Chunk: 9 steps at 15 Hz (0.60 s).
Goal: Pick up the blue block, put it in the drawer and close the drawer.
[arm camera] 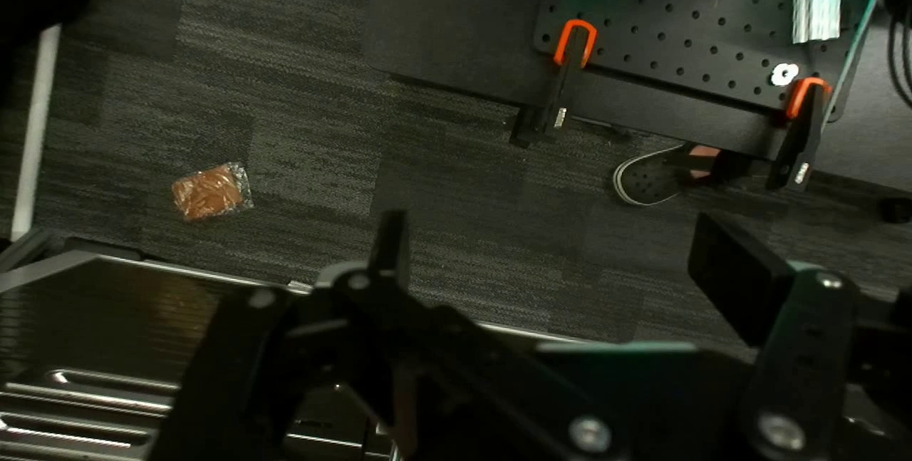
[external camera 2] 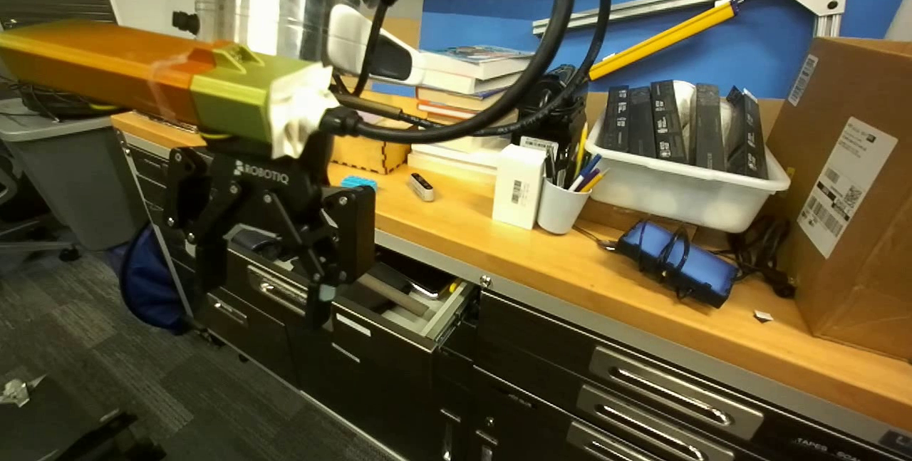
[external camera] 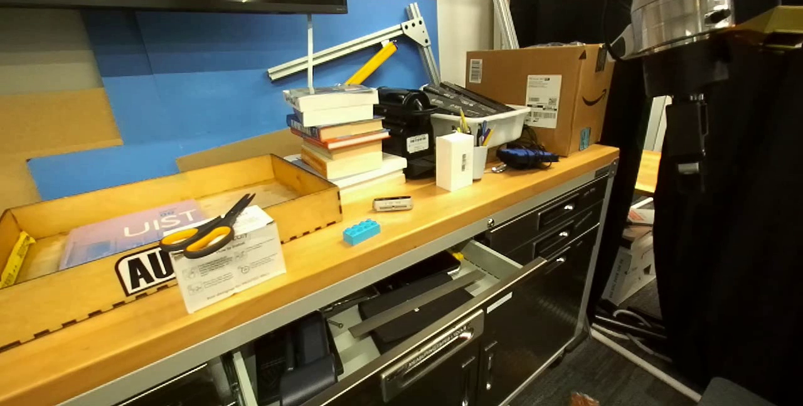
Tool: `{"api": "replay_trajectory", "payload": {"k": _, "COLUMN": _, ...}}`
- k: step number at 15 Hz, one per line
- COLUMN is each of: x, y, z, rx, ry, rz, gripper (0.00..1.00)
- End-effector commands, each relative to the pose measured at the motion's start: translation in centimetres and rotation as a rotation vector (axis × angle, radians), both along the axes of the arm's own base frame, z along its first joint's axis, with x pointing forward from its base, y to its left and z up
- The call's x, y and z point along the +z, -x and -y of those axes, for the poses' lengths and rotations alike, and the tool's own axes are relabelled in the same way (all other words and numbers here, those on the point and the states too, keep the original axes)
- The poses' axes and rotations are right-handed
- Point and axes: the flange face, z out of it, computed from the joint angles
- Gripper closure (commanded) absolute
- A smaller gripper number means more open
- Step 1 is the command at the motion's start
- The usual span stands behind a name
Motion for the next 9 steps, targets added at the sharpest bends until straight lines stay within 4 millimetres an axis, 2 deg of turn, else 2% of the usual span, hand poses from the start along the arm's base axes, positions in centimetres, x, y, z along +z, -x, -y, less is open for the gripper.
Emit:
{"api": "replay_trajectory", "payload": {"k": 1, "x": -0.8, "y": -2.9, "z": -1.1, "rx": -0.047, "ry": 0.072, "rz": -0.010, "gripper": 0.00}}
{"api": "replay_trajectory", "payload": {"k": 5, "x": -1.9, "y": -10.0, "z": -6.3, "rx": -0.038, "ry": 0.088, "rz": 0.093, "gripper": 0.00}}
{"api": "replay_trajectory", "payload": {"k": 9, "x": -2.0, "y": -17.5, "z": -11.4, "rx": -0.060, "ry": 0.055, "rz": 0.217, "gripper": 0.00}}
